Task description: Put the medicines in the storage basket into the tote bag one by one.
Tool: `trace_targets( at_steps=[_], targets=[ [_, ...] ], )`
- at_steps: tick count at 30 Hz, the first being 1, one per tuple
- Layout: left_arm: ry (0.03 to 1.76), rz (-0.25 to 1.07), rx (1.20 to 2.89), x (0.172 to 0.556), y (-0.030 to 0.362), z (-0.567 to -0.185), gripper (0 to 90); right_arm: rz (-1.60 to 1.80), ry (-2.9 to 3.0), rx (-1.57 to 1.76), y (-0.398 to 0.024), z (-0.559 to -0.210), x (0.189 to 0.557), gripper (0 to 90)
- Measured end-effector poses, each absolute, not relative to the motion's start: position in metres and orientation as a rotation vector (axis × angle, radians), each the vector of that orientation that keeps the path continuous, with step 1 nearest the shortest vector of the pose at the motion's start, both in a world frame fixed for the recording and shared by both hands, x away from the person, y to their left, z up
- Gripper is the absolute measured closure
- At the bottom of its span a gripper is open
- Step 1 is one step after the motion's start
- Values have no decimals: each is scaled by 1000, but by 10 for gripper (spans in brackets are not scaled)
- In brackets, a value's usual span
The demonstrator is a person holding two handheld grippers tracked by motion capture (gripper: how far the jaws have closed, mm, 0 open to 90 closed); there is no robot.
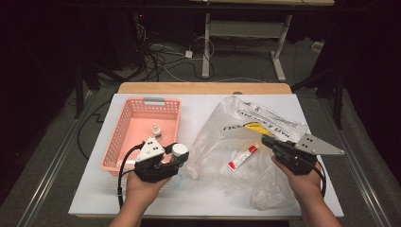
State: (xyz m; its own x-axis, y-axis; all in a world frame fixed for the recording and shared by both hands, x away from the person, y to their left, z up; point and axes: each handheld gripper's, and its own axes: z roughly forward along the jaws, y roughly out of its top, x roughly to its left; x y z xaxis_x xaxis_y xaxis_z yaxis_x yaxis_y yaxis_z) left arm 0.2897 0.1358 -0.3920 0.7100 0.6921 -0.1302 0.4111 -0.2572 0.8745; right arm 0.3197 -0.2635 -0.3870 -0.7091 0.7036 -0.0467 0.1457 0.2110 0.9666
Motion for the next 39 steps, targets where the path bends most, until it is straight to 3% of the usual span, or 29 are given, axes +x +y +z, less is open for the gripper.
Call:
trace_targets(
  at_steps=[19, 39],
  targets=[
    [713, 269, 1973, 299, 61, -392, 490, 1530, 2011, 792, -265, -387, 322, 900],
    [665, 223, 2016, 311, 18, -405, 490, 1530, 2012, 785, -266, -388, 322, 900]
  ],
)
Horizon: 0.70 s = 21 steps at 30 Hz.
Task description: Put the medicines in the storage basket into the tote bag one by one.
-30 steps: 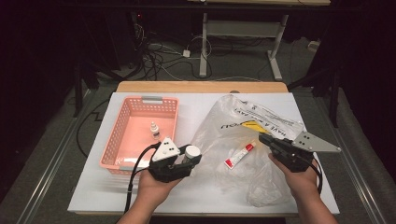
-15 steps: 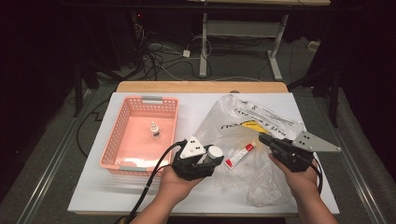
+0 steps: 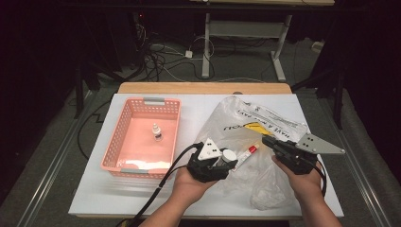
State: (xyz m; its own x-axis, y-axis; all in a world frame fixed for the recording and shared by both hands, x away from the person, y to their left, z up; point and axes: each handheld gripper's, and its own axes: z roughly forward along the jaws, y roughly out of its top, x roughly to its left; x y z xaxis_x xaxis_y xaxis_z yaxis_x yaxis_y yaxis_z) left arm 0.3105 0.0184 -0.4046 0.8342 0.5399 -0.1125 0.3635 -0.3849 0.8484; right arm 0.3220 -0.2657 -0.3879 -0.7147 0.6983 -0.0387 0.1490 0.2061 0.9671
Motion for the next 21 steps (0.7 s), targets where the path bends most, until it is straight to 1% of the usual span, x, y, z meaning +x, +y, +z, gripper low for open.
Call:
trace_targets(
  at_steps=[10, 21],
  targets=[
    [650, 208, 2038, 321, -7, -417, 490, 1532, 2007, 791, -265, -387, 321, 900],
    [621, 172, 2062, 330, -45, -434, 489, 1532, 2011, 797, -266, -388, 323, 900]
  ],
)
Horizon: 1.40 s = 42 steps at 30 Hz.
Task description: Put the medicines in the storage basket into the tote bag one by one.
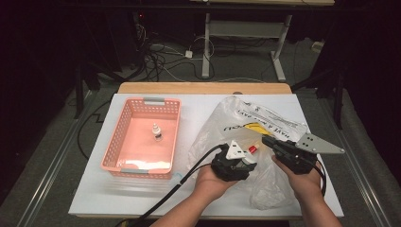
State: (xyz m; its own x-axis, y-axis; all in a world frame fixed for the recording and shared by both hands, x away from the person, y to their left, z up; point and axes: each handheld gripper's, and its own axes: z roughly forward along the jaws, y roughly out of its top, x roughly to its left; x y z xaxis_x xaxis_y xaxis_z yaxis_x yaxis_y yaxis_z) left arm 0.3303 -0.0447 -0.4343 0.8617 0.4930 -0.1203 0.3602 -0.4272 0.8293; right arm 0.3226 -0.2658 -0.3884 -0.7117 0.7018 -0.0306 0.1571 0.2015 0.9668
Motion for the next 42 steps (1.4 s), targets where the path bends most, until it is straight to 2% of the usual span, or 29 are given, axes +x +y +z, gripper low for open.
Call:
trace_targets(
  at_steps=[16, 42],
  targets=[
    [629, 183, 2067, 355, -90, -467, 488, 1542, 2001, 819, -270, -391, 324, 900],
    [608, 200, 2128, 336, -71, -477, 483, 1523, 2009, 809, -268, -391, 322, 900]
  ],
)
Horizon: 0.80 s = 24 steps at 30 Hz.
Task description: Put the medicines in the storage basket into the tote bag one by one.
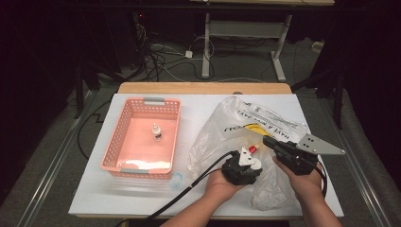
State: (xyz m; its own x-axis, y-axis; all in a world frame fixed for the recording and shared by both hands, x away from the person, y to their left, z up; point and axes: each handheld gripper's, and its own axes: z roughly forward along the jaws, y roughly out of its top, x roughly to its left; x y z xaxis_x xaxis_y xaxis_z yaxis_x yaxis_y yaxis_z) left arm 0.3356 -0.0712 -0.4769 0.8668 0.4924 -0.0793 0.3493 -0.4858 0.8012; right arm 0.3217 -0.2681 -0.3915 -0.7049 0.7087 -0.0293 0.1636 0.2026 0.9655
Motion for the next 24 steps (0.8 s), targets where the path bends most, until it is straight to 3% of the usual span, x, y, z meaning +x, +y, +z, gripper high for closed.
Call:
trace_targets(
  at_steps=[4, 12, 24],
  targets=[
    [602, 193, 2132, 335, -70, -477, 479, 1516, 2018, 807, -268, -392, 321, 900],
    [614, 159, 2123, 333, -65, -473, 341, 1511, 2027, 799, -266, -393, 321, 900],
    [636, 159, 2079, 322, -39, -463, 240, 1508, 2025, 797, -267, -392, 320, 900]
  ],
)
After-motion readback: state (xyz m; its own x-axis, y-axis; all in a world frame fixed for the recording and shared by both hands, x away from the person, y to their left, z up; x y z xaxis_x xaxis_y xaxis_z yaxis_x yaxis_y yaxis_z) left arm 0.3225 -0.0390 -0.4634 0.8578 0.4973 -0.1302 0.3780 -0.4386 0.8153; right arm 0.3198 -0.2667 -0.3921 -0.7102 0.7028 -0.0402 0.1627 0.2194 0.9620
